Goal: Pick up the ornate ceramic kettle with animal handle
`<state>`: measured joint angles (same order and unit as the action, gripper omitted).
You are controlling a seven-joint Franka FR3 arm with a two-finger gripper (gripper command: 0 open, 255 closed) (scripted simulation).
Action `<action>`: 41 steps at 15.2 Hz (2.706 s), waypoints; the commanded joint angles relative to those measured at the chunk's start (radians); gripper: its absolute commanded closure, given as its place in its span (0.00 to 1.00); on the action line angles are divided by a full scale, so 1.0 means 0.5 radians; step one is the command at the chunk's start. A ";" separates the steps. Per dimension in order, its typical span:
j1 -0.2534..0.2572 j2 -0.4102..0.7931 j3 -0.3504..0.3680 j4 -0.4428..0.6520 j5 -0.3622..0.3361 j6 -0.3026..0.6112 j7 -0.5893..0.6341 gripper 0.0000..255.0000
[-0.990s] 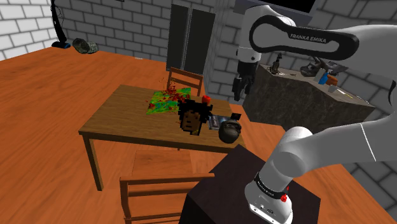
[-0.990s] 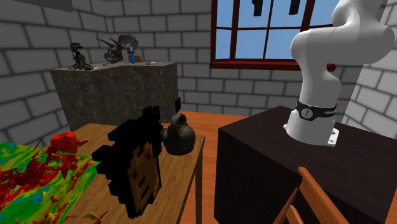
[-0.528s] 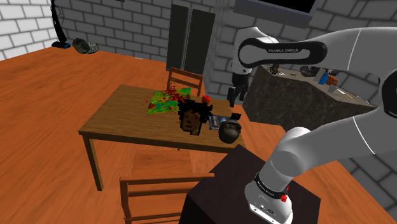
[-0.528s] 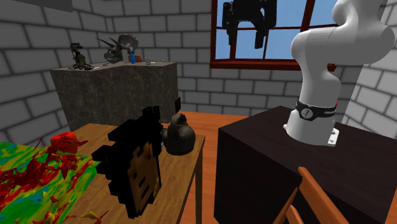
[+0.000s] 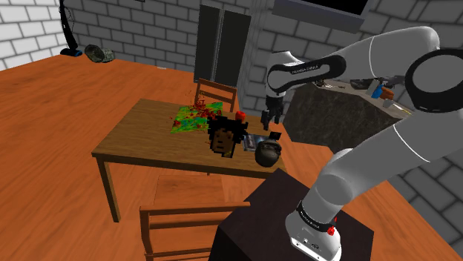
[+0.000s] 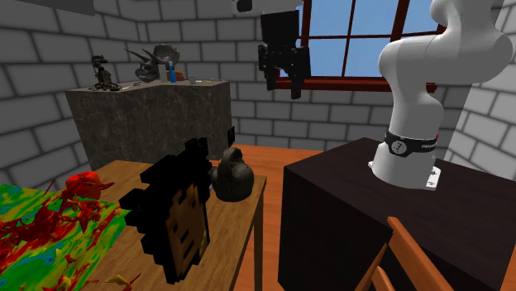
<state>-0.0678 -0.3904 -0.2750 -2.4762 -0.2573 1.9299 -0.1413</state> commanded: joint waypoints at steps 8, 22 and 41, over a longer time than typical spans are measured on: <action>-0.066 0.669 -0.209 0.169 0.062 0.499 -0.218 0.00; -0.349 1.751 -0.199 0.782 0.468 0.914 -0.632 0.00; -0.383 1.904 -0.157 0.804 0.515 1.042 -0.642 1.00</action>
<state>-0.2589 0.5606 -0.3529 -2.0737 0.0007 2.4517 -0.4628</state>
